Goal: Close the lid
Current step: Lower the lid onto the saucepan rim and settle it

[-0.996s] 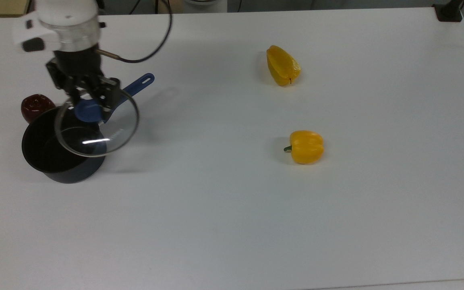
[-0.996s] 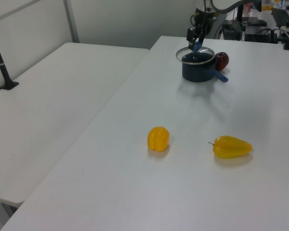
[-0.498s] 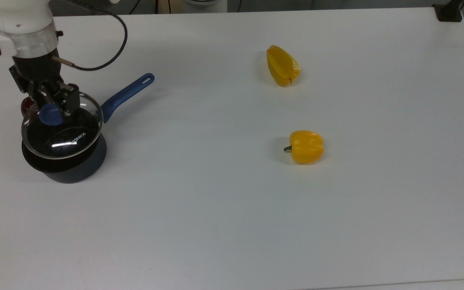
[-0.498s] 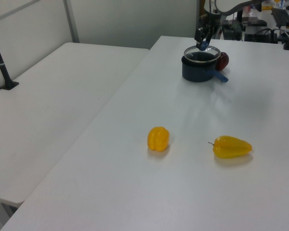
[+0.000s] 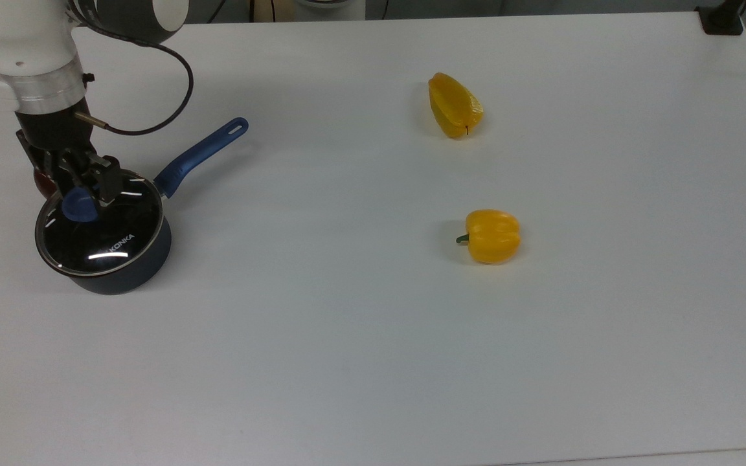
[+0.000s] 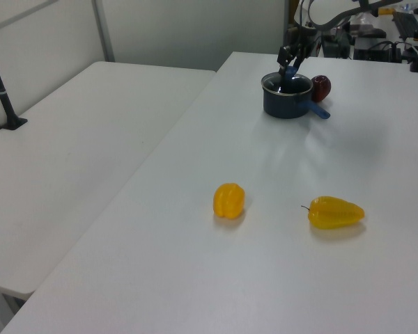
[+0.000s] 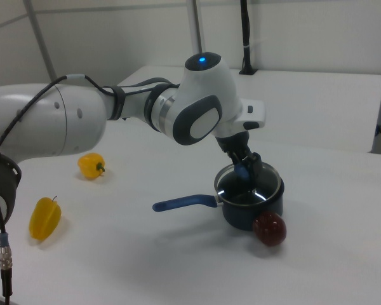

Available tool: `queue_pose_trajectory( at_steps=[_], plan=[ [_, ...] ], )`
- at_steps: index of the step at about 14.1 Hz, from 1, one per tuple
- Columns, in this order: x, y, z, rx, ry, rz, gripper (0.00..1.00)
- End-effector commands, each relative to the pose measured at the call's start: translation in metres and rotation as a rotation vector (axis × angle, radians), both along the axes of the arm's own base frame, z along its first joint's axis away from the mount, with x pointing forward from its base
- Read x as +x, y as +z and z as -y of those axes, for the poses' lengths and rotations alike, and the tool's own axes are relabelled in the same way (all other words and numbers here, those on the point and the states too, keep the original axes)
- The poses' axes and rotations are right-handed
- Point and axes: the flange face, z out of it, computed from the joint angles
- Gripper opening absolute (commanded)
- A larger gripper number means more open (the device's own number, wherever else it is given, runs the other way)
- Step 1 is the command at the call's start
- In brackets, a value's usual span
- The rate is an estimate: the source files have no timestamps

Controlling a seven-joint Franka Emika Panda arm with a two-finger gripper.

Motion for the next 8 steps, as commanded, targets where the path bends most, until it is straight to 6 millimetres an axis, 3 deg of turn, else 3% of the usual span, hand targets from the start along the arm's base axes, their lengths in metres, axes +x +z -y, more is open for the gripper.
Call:
queue_pose_trajectory(
  at_steps=[1,8],
  plan=[
    [0.005,0.004,-0.007,0.005,0.023,0.026,0.58],
    [0.001,0.000,0.010,0.000,0.006,0.020,0.58]
  ],
)
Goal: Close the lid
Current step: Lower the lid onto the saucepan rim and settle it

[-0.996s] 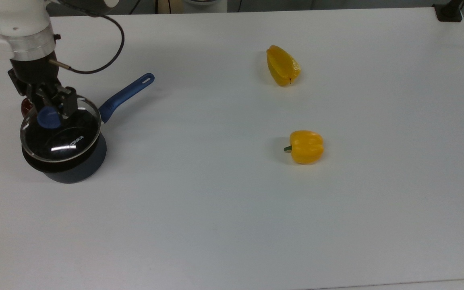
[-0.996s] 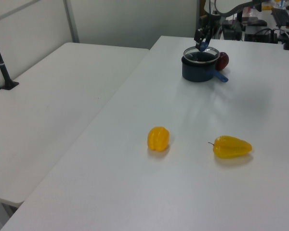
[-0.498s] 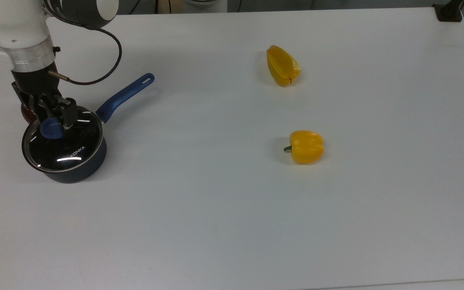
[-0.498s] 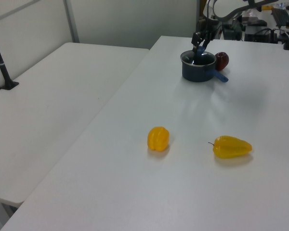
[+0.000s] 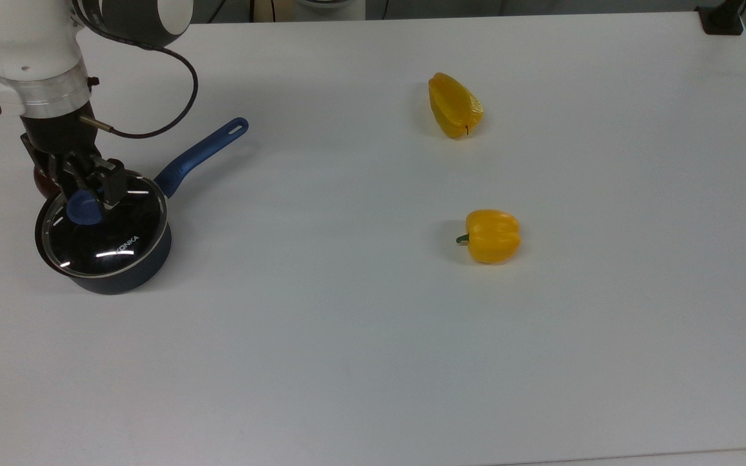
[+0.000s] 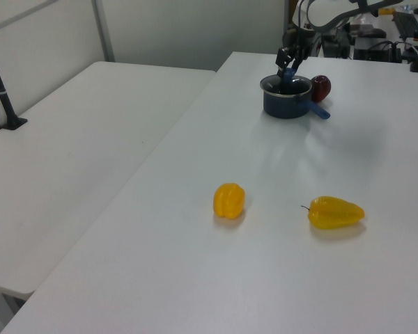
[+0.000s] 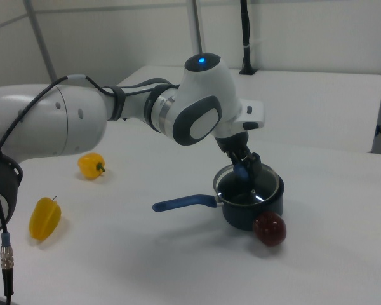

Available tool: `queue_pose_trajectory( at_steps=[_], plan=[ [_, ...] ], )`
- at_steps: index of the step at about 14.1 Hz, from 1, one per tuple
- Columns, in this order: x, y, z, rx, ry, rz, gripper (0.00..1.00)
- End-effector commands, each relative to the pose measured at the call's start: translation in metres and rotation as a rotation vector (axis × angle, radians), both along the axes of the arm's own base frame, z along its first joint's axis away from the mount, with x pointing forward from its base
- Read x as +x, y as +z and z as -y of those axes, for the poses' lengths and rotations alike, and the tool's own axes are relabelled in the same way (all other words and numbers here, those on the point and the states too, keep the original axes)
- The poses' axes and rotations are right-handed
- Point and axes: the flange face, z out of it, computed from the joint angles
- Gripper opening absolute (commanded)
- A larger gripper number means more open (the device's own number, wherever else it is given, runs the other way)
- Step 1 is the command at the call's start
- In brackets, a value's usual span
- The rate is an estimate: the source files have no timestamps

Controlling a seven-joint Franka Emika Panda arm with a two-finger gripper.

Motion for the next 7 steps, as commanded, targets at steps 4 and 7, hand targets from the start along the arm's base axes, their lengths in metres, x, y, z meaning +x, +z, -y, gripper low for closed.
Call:
queue_pose_trajectory(
  at_steps=[4,7],
  plan=[
    [-0.0054,0.0020,0.0255,-0.002,-0.004,0.020,0.61],
    [-0.0032,-0.0022,0.0170,0.000,0.006,0.013,1.00]
  ],
)
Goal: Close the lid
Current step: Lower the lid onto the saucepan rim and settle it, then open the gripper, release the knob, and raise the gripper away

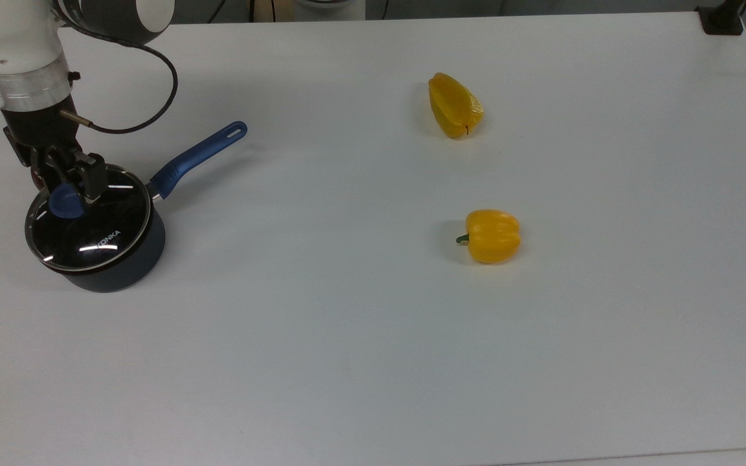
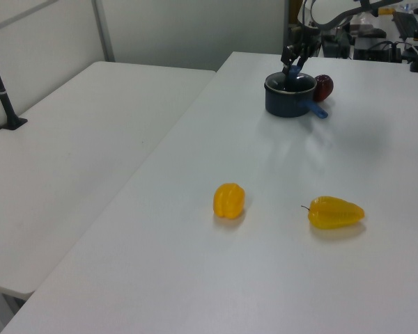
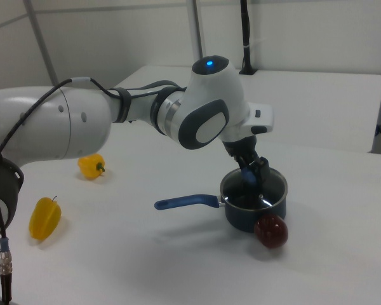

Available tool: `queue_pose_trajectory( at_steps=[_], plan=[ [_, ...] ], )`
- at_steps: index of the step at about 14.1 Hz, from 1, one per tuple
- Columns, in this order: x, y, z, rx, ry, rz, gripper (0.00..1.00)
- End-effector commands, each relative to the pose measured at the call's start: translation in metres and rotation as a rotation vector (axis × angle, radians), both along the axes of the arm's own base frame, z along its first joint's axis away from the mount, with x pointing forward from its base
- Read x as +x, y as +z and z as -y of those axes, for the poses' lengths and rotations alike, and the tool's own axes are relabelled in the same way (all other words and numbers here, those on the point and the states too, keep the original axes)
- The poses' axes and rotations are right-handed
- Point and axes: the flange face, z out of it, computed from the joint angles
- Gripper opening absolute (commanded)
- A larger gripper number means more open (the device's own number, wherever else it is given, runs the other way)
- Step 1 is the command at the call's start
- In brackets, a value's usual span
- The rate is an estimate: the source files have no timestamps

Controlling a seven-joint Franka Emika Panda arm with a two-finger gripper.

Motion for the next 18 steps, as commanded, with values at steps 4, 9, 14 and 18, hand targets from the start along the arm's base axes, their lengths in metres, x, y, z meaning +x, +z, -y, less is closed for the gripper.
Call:
queue_pose_trajectory(
  at_steps=[4,9,14,18],
  plan=[
    [0.006,-0.002,-0.010,-0.003,0.038,0.010,1.00],
    [0.009,0.013,-0.028,-0.005,0.057,0.027,1.00],
    [0.002,0.065,-0.098,-0.067,0.173,-0.027,1.00],
    [-0.017,0.098,-0.170,-0.096,0.281,-0.149,1.00]
  ],
)
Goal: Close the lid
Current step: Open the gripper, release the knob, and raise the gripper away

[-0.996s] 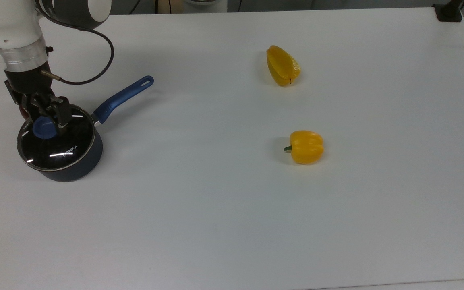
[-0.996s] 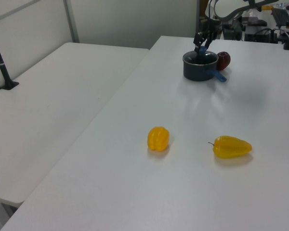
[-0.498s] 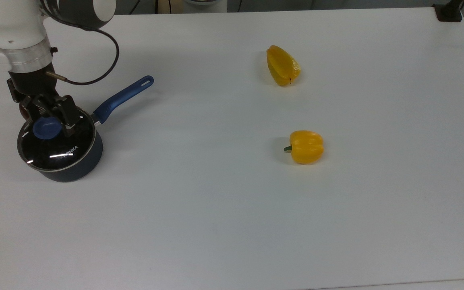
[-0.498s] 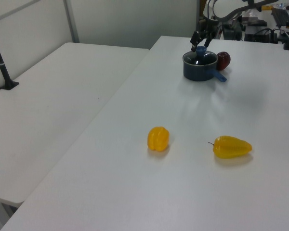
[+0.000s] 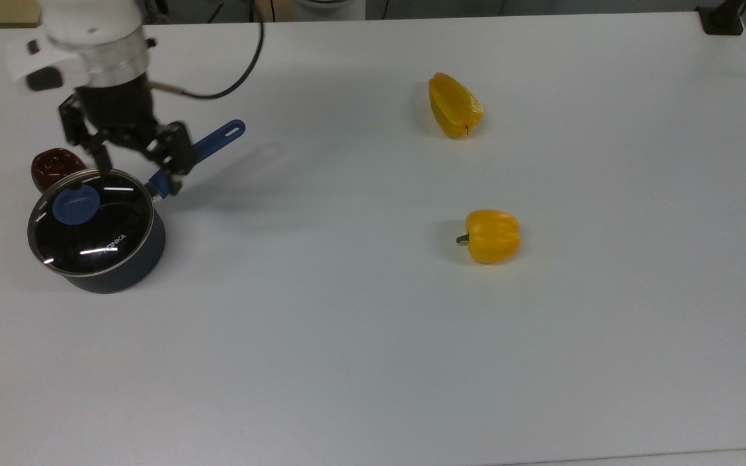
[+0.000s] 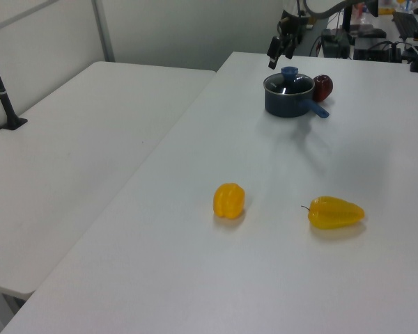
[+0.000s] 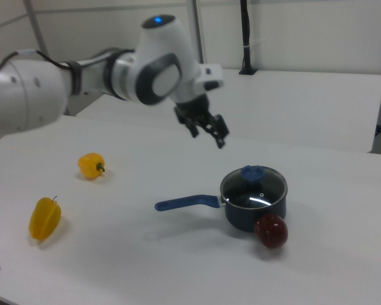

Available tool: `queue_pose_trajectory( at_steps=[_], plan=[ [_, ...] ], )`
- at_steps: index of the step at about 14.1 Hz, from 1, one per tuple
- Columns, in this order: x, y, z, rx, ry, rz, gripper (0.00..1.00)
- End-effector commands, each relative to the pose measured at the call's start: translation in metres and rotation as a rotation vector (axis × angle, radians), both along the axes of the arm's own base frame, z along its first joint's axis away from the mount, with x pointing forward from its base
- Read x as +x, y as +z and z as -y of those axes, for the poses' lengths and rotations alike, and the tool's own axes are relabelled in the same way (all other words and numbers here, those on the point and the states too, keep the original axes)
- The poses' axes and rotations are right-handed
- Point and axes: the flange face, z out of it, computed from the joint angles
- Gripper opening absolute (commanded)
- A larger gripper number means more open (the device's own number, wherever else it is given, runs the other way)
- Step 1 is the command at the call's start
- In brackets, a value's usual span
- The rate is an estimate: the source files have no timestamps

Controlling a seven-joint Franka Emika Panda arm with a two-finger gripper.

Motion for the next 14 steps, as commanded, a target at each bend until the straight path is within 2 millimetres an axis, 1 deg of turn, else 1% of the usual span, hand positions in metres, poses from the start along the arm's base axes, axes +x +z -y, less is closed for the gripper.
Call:
queue_pose_trajectory(
  at_steps=[1,3,5,6,8,9,11,14],
  plan=[
    [-0.030,0.033,-0.069,-0.042,0.098,-0.126,1.00],
    [-0.050,0.056,-0.106,-0.043,0.146,-0.181,1.00],
    [-0.077,0.080,-0.130,-0.040,0.142,-0.224,1.00],
    [-0.092,0.093,-0.135,-0.038,0.131,-0.224,1.00],
    [-0.120,0.109,-0.144,-0.029,0.139,-0.231,1.00],
    [-0.131,0.114,-0.147,-0.027,0.145,-0.237,1.00],
    [-0.143,0.110,-0.157,-0.029,0.163,-0.265,1.00],
    [-0.143,0.107,-0.152,-0.029,0.154,-0.271,1.00]
  ],
)
